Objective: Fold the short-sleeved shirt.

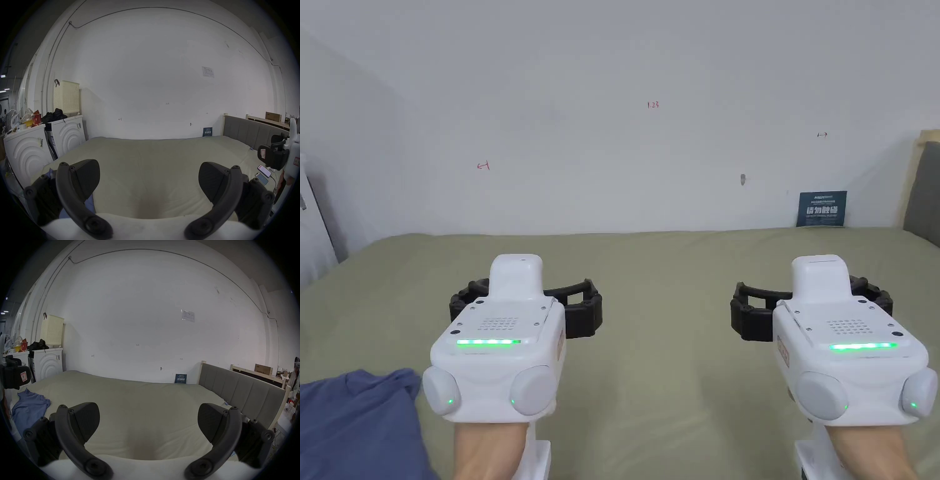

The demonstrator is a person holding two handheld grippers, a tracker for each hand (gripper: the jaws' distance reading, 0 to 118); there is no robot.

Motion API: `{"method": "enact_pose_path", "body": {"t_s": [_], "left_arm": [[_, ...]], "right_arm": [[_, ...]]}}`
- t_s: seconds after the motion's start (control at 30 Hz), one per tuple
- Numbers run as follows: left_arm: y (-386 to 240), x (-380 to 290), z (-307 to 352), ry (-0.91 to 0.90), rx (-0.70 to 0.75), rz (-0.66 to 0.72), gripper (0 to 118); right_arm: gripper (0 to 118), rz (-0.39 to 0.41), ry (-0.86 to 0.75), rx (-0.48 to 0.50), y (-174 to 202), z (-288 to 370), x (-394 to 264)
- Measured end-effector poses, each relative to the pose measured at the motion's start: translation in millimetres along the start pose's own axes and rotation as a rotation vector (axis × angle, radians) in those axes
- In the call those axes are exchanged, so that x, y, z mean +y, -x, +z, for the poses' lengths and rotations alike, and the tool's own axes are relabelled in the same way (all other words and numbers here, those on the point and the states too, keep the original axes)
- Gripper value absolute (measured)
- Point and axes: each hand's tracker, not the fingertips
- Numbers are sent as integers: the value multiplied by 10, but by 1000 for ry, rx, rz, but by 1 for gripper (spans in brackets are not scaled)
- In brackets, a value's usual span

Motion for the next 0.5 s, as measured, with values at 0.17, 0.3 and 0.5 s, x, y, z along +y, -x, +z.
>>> {"method": "enact_pose_path", "body": {"t_s": [0.17, 0.3, 0.5], "left_arm": [[-8, -14, 14, 4, 19, -8, 118], [21, -34, 1, 9, 11, 7, 118], [41, -32, -4, 7, 3, 6, 118]], "right_arm": [[118, 6, 0, 5, 24, 20, 0], [118, -35, 12, -7, -50, -79, -61], [118, -69, 21, 15, -107, -55, -48]]}}
